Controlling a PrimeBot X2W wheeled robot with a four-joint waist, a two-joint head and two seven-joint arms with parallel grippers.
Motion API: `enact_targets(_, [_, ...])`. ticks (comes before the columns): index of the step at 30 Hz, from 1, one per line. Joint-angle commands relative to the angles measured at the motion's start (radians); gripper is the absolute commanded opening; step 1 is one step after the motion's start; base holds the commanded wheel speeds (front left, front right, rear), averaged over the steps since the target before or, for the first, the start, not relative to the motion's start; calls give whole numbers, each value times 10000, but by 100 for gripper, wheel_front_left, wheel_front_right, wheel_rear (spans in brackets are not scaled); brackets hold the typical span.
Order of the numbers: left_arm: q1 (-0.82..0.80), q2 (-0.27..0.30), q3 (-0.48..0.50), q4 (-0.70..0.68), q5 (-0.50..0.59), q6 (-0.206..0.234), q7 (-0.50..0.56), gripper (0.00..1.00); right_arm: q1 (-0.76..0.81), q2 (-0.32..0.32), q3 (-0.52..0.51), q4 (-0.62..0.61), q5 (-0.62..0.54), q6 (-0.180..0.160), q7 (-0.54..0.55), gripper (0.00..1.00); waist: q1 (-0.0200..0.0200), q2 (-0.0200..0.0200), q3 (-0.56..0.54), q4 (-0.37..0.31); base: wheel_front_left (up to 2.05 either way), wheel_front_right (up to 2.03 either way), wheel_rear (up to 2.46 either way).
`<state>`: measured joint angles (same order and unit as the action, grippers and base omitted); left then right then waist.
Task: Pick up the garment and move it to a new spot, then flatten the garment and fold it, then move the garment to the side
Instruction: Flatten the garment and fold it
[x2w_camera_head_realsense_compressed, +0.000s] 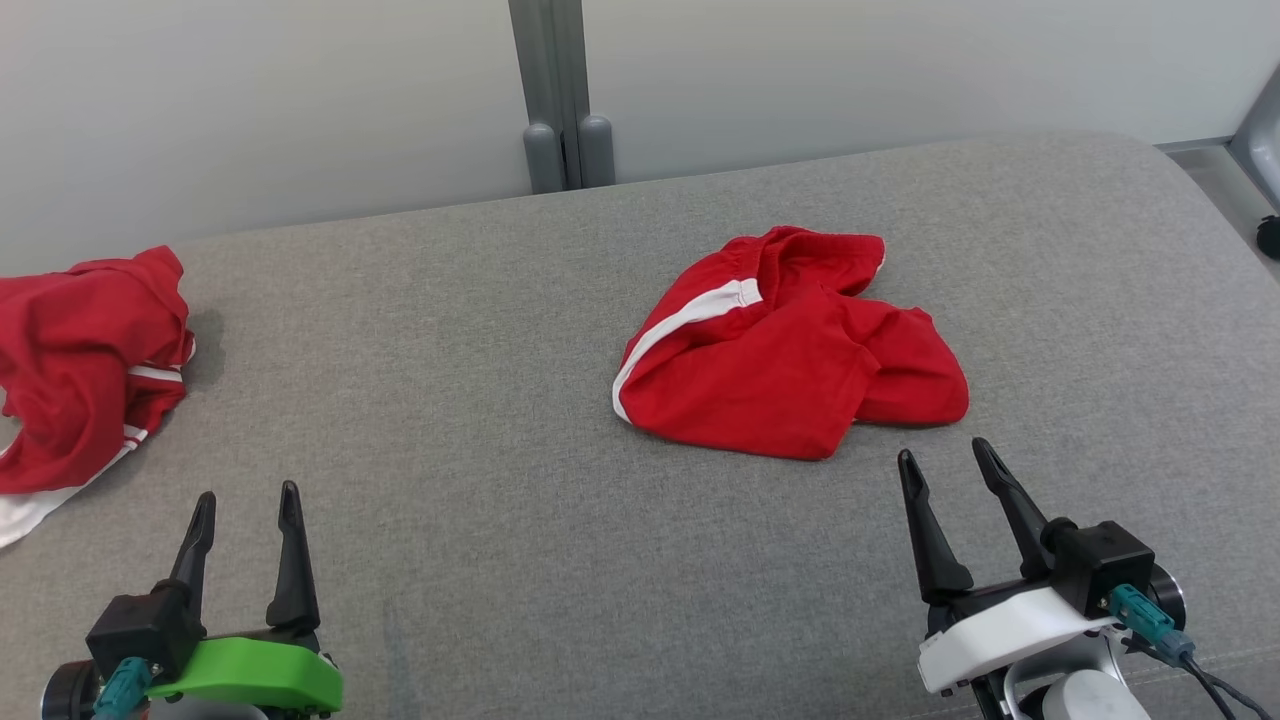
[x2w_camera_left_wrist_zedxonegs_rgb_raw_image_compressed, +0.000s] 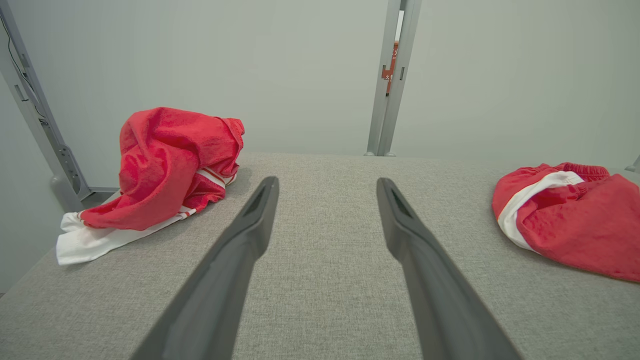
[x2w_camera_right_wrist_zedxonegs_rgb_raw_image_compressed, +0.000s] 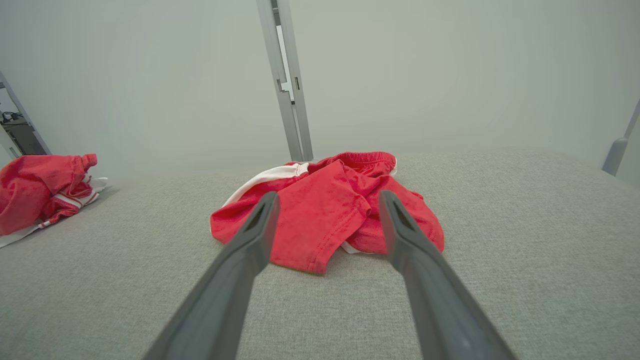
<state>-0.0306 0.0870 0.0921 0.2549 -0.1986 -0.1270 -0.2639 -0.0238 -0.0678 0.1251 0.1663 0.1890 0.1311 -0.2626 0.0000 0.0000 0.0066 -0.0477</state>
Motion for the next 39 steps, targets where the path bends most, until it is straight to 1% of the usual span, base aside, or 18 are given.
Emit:
enact_targets(1, [-33, 75, 29, -28, 22, -11, -8, 100, 111, 16, -16, -15, -23, -5, -34, 100, 0, 0, 2, -1, 0, 0, 0])
enact_targets(29, [-158, 137, -57, 76, 18, -29, -8, 100, -40, 33, 30, 83, 36, -5, -34, 100, 0, 0, 32, -128, 0, 0, 0])
enact_targets(35, [-488, 262, -339, 98, 138, -37, -8, 100, -145, 47, 40, 5, 53, -5, -34, 100, 0, 0, 247, -318, 0, 0, 0])
enact_targets(39, [-1054, 479, -710, 174, 193, -37, -8, 100, -251, 63, 38, -47, 87, -5, -34, 100, 0, 0, 498, -551, 0, 0, 0])
